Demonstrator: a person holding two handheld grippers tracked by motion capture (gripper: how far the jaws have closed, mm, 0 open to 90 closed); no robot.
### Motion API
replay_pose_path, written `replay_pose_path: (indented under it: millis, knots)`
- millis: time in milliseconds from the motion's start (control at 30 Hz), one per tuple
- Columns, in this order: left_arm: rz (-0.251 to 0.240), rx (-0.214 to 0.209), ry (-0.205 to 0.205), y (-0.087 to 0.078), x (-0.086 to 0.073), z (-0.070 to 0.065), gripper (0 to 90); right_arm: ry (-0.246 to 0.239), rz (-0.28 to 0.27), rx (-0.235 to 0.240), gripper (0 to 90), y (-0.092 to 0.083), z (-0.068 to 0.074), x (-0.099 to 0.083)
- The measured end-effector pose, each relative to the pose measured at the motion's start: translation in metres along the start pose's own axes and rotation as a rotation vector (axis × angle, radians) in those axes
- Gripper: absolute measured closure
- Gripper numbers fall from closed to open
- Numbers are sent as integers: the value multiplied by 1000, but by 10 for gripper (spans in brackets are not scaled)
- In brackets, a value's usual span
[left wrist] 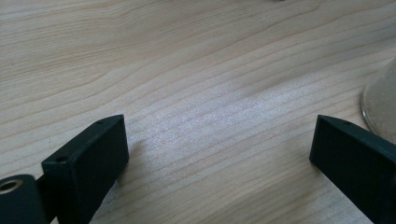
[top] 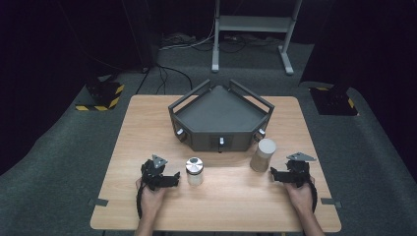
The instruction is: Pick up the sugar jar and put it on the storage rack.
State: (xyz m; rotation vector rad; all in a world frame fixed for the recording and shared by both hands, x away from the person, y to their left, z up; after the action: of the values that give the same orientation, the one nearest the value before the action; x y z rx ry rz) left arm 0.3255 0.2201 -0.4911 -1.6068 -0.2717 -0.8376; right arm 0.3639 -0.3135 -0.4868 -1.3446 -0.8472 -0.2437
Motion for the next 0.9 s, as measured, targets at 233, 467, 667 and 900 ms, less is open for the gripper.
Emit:
replay_pose_path:
  millis: [233, 467, 667, 900]
  knots:
    - [0, 0, 0, 0, 0, 0, 45, 0, 0, 0, 76, 0, 0, 0]
    - [1, 0, 1, 0, 0, 0, 45, 0, 0, 0, 75, 0, 0, 0]
    - [-168, -15, -215, 14, -11, -17, 45, 0, 0, 0, 75, 0, 0, 0]
    - [2, 3, -4, 0, 0, -1, 45, 0, 0, 0, 75, 0, 0, 0]
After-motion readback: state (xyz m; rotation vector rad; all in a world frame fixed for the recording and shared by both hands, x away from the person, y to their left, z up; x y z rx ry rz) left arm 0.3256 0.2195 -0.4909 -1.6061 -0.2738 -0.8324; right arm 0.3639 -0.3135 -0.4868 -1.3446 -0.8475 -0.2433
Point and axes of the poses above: each handheld gripper's, and its own axes: y roughly forward along the jaws, x roughly out of its top, z roughly to its left, the point moved 6 cm from there along y, roughly forward along the jaws, and after that the axes turned 6 degrees about z, right-handed, at the moved point
